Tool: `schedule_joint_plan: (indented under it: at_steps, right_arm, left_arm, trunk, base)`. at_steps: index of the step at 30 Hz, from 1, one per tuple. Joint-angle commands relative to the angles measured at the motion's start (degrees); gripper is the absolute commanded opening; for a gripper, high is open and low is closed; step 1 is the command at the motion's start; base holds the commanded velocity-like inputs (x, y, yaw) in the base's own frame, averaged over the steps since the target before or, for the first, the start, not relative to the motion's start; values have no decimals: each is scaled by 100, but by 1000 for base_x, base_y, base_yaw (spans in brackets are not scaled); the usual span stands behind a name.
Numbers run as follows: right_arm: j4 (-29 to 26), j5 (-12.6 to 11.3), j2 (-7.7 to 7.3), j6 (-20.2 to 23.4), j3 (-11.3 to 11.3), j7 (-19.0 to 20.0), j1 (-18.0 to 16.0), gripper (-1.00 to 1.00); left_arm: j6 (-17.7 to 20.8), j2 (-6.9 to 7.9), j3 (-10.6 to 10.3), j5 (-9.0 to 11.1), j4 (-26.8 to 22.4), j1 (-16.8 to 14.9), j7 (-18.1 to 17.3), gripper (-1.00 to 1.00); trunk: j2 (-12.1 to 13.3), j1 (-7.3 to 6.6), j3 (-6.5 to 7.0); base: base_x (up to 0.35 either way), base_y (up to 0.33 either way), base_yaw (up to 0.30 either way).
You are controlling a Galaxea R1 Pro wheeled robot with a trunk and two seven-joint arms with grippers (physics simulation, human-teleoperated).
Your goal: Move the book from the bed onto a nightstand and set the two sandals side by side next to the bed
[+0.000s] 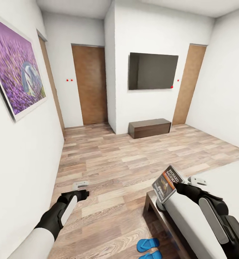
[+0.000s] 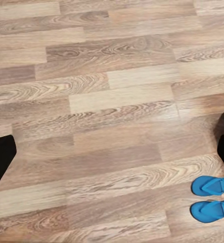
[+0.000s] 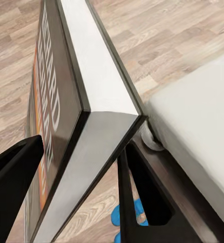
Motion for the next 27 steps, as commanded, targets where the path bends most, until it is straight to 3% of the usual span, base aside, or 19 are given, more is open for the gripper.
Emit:
schedule_joint_plan:
  at_steps: [1,8,16,27]
  right_arm:
    - [-9,-64,-3,19,2,-49,-3,-100]
    - [-7,-64,-3,15,5,-49,-3,-100]
    - [-7,-64,-3,10,5,-49,-3,-100]
    - [-6,-72,1,8,5,-49,-3,-100]
  left_arm:
    - [14,-11,-27,56,-6,-5,48,100]
    - [6,-74,-39,45,-6,-5,44,100]
    - [-9,-82,-62,36,-13,-5,50,100]
    - [-21,-135,-381,25,-11,-5,96,100]
  trunk:
    - [34,-21,11]
    - [314,-174,151]
    - [314,-174,168]
    - [314,-174,187]
  base:
    - [0,0,276]
    - [0,0,276]
    - [0,0,276]
    - [156,0,261]
